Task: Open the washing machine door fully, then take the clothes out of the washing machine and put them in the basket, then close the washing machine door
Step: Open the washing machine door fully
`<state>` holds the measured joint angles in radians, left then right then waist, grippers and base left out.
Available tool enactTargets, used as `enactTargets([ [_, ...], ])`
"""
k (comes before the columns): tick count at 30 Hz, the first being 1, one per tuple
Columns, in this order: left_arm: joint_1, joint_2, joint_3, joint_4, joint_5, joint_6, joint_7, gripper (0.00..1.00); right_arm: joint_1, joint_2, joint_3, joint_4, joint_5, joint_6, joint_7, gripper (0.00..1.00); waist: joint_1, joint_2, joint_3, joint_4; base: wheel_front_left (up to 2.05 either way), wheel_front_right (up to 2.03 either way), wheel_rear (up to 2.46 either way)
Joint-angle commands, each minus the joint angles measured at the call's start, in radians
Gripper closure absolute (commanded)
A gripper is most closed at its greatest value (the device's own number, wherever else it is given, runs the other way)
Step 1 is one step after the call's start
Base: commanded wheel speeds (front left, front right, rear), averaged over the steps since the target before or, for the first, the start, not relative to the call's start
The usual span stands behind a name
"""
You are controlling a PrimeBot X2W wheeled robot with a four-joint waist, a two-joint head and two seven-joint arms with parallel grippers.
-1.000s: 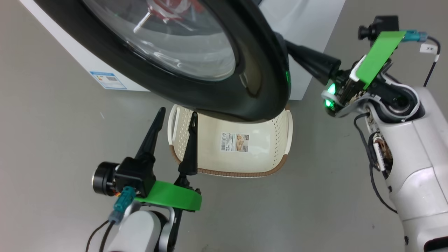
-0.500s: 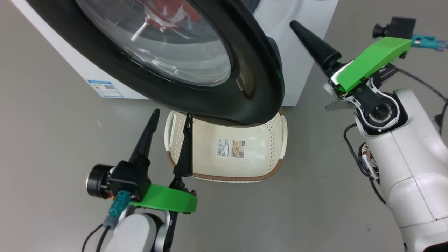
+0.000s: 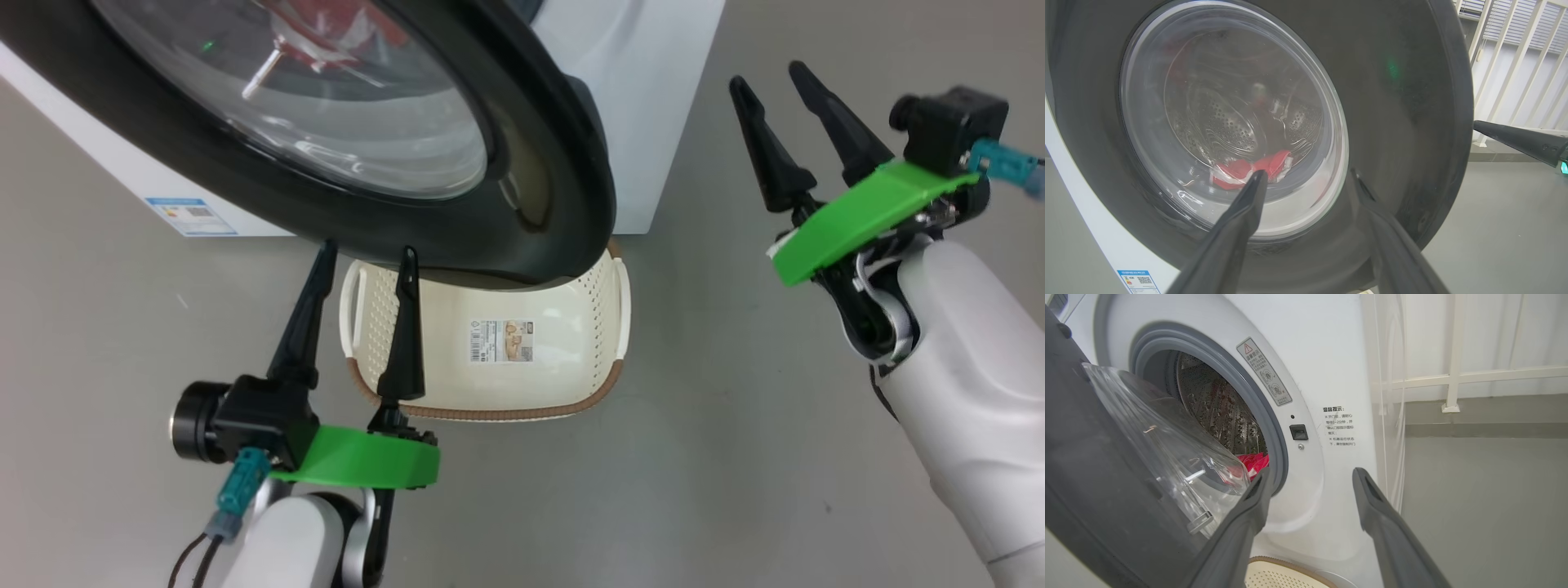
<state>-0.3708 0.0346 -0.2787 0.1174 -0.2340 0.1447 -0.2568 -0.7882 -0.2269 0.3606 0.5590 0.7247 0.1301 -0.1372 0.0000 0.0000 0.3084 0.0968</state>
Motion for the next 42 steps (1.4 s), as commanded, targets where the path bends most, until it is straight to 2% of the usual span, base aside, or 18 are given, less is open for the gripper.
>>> enactTargets([
  [1, 0.007, 0.016, 0.036, -0.031, 0.006, 0.006, -0.005, 0.0, 0.029, 0.008, 0.0, -0.011, -0.046, 0.001, -0.029, 0.0, 0.0, 0.0, 0.003, -0.013, 0.0, 0.0, 0.0],
  [7, 0.009, 0.016, 0.05, -0.032, 0.011, 0.005, -0.005, 0.0, 0.083, 0.069, -0.119, -0.012, -0.287, 0.001, -0.113, 0.0, 0.0, 0.0, 0.008, -0.038, 0.0, 0.0, 0.0],
  [13, 0.01, 0.016, 0.066, -0.039, 0.013, 0.0, -0.005, 0.0, 0.179, 0.125, -0.227, -0.142, -0.472, 0.001, -0.124, 0.0, 0.0, 0.0, 0.016, -0.055, 0.0, 0.0, 0.0],
  [17, 0.011, 0.016, 0.072, -0.043, 0.016, -0.003, -0.005, 0.0, 0.254, 0.153, -0.273, -0.228, -0.525, 0.001, -0.124, 0.0, 0.0, 0.0, 0.017, -0.06, 0.0, 0.0, 0.0],
  [23, 0.019, 0.016, 0.082, -0.045, 0.019, -0.007, -0.005, 0.0, 0.361, 0.173, -0.318, -0.319, -0.557, 0.001, -0.124, 0.0, 0.0, 0.0, 0.016, -0.067, 0.0, 0.0, 0.0],
  [31, 0.026, 0.016, 0.092, -0.051, 0.029, -0.008, -0.005, 0.0, 0.444, 0.176, -0.334, -0.4, -0.526, 0.001, -0.124, 0.0, 0.0, 0.0, 0.022, -0.076, 0.0, 0.0, 0.0],
  [42, 0.028, 0.016, 0.087, -0.048, 0.023, -0.009, -0.005, 0.0, 0.478, 0.177, -0.349, -0.429, -0.499, 0.001, -0.125, 0.0, 0.0, 0.0, 0.028, -0.075, 0.0, 0.0, 0.0],
])
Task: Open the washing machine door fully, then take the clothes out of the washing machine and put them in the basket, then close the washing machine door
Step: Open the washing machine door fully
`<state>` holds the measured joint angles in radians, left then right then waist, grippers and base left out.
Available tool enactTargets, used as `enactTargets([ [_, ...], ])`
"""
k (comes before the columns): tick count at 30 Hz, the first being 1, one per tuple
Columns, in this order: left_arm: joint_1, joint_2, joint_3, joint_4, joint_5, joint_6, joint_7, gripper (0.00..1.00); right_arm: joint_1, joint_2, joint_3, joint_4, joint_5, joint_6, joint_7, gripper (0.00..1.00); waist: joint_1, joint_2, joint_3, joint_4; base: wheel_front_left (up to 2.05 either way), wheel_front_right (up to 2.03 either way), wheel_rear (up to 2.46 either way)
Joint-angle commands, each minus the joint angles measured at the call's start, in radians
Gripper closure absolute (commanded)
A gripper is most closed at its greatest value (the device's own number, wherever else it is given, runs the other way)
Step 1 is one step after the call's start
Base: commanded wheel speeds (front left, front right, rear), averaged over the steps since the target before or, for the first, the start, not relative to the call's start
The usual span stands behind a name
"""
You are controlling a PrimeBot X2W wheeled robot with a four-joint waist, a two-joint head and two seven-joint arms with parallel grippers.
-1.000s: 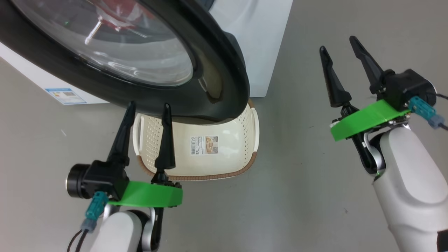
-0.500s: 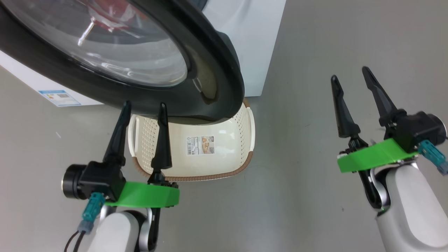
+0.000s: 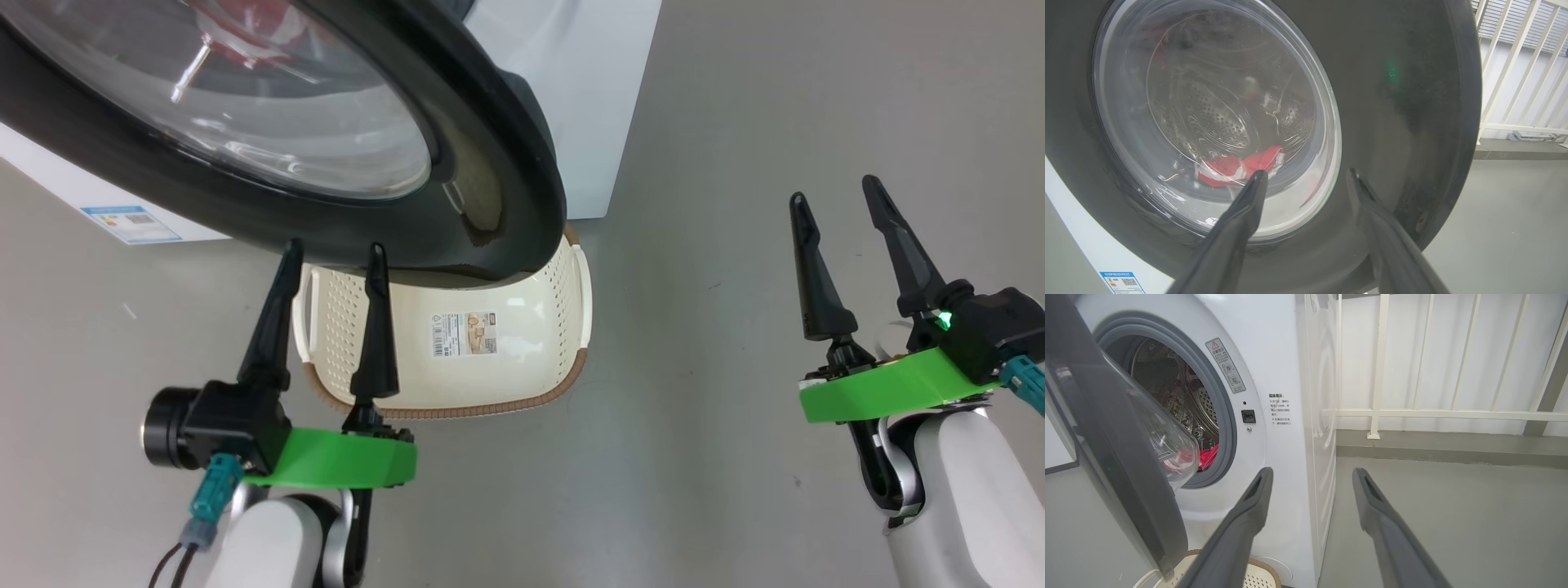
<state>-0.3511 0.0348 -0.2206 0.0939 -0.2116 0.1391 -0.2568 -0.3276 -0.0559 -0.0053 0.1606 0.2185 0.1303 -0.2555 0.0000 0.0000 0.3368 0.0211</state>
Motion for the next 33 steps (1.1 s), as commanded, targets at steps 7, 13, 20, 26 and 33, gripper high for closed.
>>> enactTargets([
  [7, 0.005, 0.015, 0.02, -0.014, -0.005, -0.002, -0.005, 0.0, 0.018, 0.006, 0.008, -0.025, 0.014, 0.0, -0.006, 0.0, 0.0, 0.0, 0.002, 0.005, 0.0, 0.0, 0.0],
  [13, 0.002, 0.015, 0.016, -0.006, -0.005, -0.006, -0.005, 0.0, 0.003, 0.006, 0.034, -0.009, 0.05, 0.0, -0.006, 1.0, 0.0, 0.0, 0.005, 0.011, 0.0, 0.0, 0.0],
  [20, -0.012, 0.015, 0.01, -0.015, -0.002, -0.007, -0.005, 0.0, -0.062, 0.006, 0.109, 0.052, 0.22, 0.0, -0.006, 1.0, 0.0, 0.0, 0.016, 0.025, 0.0, 0.0, 0.0],
  [26, -0.017, 0.015, 0.0, -0.051, -0.002, -0.006, -0.005, 0.0, -0.158, -0.003, 0.169, 0.108, 0.501, 0.0, 0.055, 1.0, 0.0, 0.0, 0.025, 0.049, 0.0, 0.0, 0.0],
  [33, -0.022, 0.015, -0.015, -0.062, -0.003, -0.002, -0.005, 0.0, -0.263, -0.046, 0.203, 0.084, 0.924, 0.0, 0.264, 1.0, 0.0, 0.0, 0.04, 0.076, 0.0, 0.0, 0.0],
])
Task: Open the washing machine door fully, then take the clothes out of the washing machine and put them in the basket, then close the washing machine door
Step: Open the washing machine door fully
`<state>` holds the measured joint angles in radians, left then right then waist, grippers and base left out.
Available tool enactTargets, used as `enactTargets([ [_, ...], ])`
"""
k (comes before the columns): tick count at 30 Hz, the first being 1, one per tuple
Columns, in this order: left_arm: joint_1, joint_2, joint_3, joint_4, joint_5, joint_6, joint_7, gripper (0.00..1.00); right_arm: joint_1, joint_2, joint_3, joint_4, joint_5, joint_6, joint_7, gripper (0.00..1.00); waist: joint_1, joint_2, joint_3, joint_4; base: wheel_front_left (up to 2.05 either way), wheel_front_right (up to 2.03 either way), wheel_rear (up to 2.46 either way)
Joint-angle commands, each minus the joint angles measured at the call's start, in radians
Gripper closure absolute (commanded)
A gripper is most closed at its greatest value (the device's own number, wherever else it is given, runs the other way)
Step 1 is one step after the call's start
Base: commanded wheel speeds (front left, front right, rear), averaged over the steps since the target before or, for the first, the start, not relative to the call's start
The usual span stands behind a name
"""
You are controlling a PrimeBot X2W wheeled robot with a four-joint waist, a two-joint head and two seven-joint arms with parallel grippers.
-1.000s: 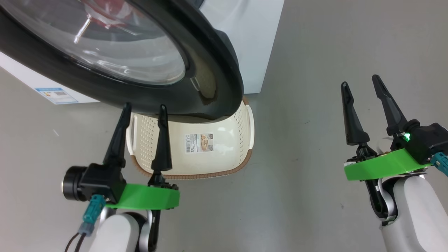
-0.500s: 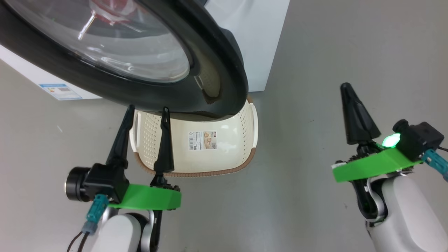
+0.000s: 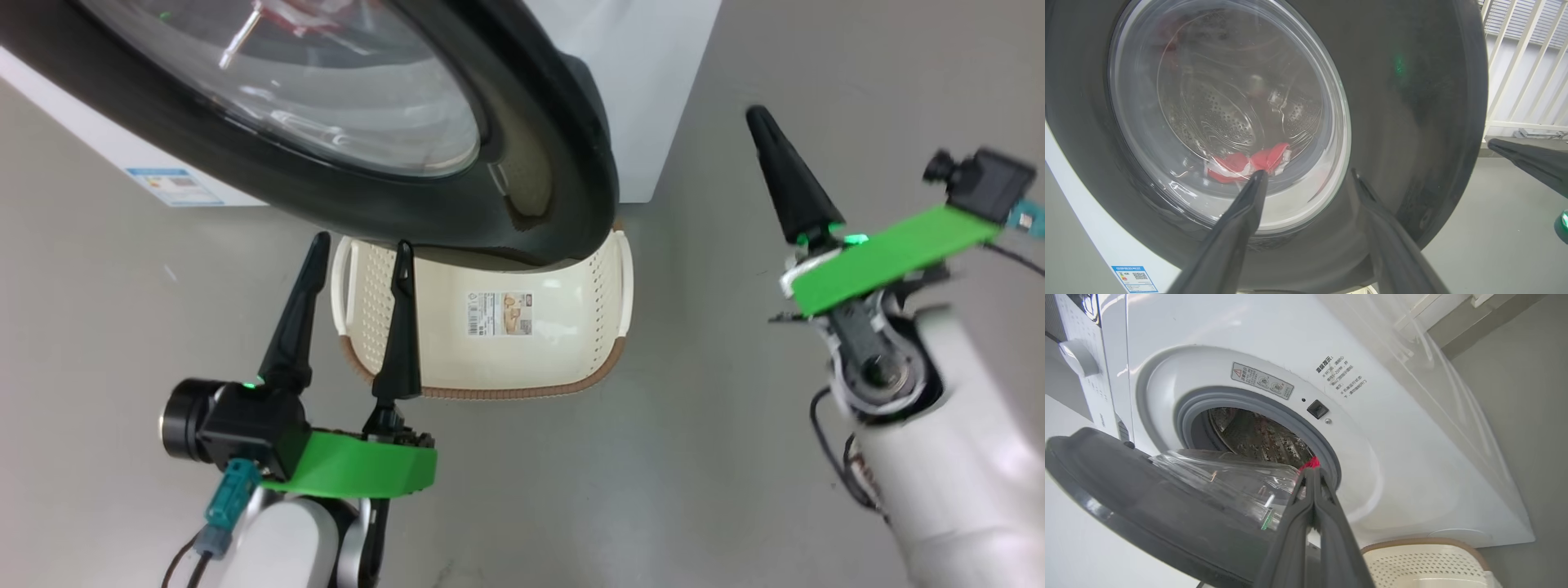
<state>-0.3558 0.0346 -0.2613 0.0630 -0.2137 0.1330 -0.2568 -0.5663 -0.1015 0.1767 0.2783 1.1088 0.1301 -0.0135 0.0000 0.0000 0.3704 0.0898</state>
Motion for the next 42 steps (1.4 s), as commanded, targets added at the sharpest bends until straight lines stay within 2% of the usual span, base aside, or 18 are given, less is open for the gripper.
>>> enactTargets([
  [1, -0.018, 0.016, 0.025, -0.034, -0.001, 0.005, -0.005, 0.0, -0.038, -0.008, 0.02, -0.035, 0.084, 0.001, 0.056, 1.0, 0.0, 0.0, 0.008, 0.01, 0.0, 0.0, 0.0],
  [2, -0.018, 0.016, 0.025, -0.034, -0.001, 0.005, -0.005, 0.0, -0.038, -0.008, 0.02, -0.035, 0.084, 0.001, 0.056, 1.0, 0.0, 0.0, 0.008, 0.01, 0.0, 0.0, 0.0],
  [7, -0.022, 0.016, 0.019, -0.042, -0.005, 0.01, -0.005, 0.0, -0.116, -0.029, 0.002, -0.015, 0.322, 0.001, 0.251, 1.0, 0.0, 0.0, 0.023, 0.025, 0.0, 0.0, 0.0],
  [12, -0.026, 0.016, 0.012, -0.043, -0.009, 0.016, -0.005, 0.0, -0.201, -0.038, -0.02, 0.057, 0.495, 0.001, 0.437, 1.0, 0.0, 0.0, 0.035, 0.039, 0.0, 0.0, 0.0],
  [17, -0.033, 0.016, -0.002, -0.032, -0.009, 0.019, -0.005, 0.0, -0.277, -0.042, -0.012, 0.135, 0.603, 0.001, 0.602, 1.0, 0.0, 0.0, 0.043, 0.053, 0.0, 0.0, 0.0],
  [29, -0.059, 0.016, -0.029, -0.007, -0.027, 0.029, -0.005, 0.0, -0.383, -0.045, 0.018, 0.231, 0.696, 0.001, 0.786, 1.0, 0.0, 0.0, 0.065, 0.078, 0.0, 0.0, 0.0],
  [42, -0.057, 0.016, -0.034, 0.016, -0.041, 0.027, -0.005, 0.0, -0.372, -0.031, 0.043, 0.227, 0.727, 0.001, 0.856, 1.0, 0.0, 0.0, 0.049, 0.096, 0.0, 0.0, 0.0],
])
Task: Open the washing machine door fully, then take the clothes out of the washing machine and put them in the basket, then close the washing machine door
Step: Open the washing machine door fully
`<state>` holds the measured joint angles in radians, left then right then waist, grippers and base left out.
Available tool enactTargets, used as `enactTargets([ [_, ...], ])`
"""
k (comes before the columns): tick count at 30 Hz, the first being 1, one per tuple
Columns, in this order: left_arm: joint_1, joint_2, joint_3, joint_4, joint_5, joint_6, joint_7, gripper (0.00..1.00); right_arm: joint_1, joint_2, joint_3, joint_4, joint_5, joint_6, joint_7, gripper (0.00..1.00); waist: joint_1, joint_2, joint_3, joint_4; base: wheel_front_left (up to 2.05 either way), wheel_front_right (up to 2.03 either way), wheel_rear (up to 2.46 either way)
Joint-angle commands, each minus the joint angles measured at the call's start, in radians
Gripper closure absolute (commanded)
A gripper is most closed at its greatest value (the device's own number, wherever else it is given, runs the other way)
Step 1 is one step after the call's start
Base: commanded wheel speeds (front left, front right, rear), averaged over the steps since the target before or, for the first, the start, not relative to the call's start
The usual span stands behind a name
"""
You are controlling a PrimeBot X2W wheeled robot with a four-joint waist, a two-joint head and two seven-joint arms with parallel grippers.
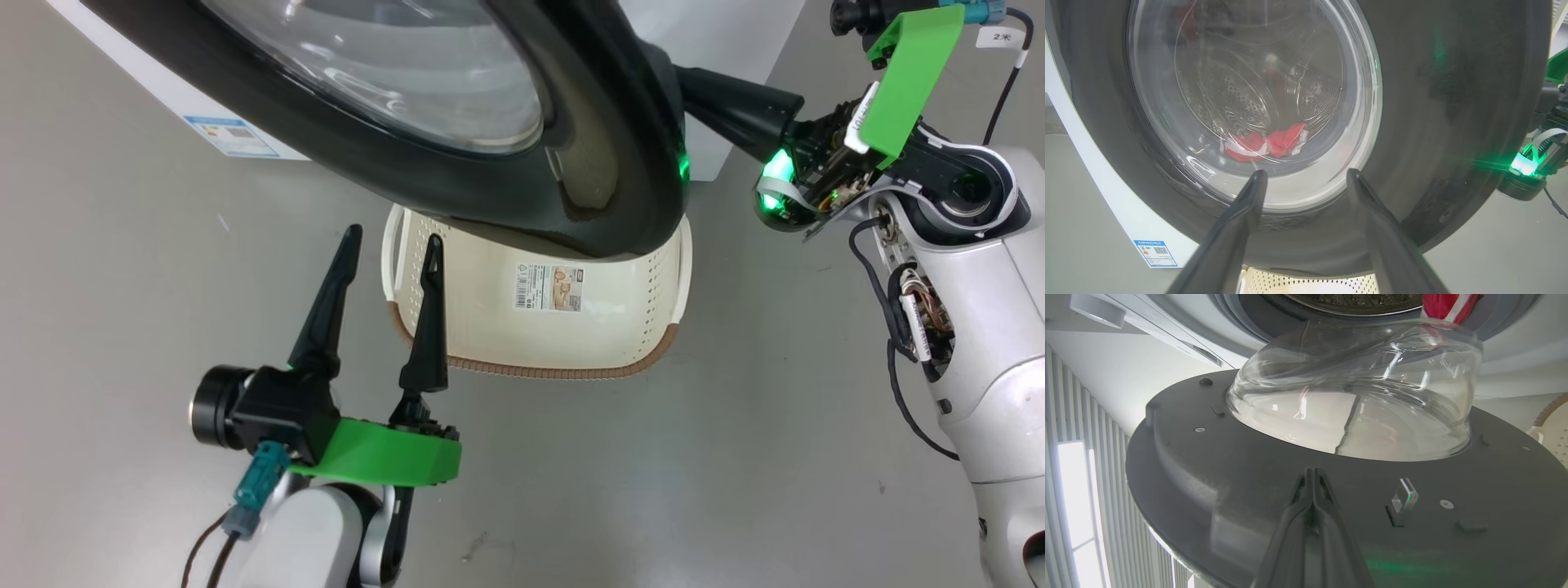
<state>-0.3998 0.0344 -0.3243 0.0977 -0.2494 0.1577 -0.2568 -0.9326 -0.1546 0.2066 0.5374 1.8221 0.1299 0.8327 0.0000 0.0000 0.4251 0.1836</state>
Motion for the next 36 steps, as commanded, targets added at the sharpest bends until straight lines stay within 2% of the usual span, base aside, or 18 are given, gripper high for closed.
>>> enactTargets([
  [1, -0.012, 0.016, 0.029, -0.018, -0.006, 0.002, -0.005, 0.0, 0.0, 0.023, 0.016, -0.034, 0.015, 0.001, 0.013, 1.0, 0.0, 0.0, -0.01, 0.004, 0.0, 0.0, 0.0],
  [12, 0.029, 0.016, 0.047, -0.011, -0.01, 0.002, -0.005, 0.0, 0.094, 0.019, 0.023, -0.071, 0.013, 0.001, 0.018, 1.0, 0.0, 0.0, -0.088, 0.037, 0.0, 0.0, 0.0],
  [36, 0.142, 0.016, 0.087, 0.014, -0.029, -0.012, -0.005, 0.0, 0.329, 0.042, 0.064, -0.114, 0.059, 0.001, 0.01, 1.0, 0.0, 0.0, -0.283, 0.2, 0.0, 0.0, 0.0],
])
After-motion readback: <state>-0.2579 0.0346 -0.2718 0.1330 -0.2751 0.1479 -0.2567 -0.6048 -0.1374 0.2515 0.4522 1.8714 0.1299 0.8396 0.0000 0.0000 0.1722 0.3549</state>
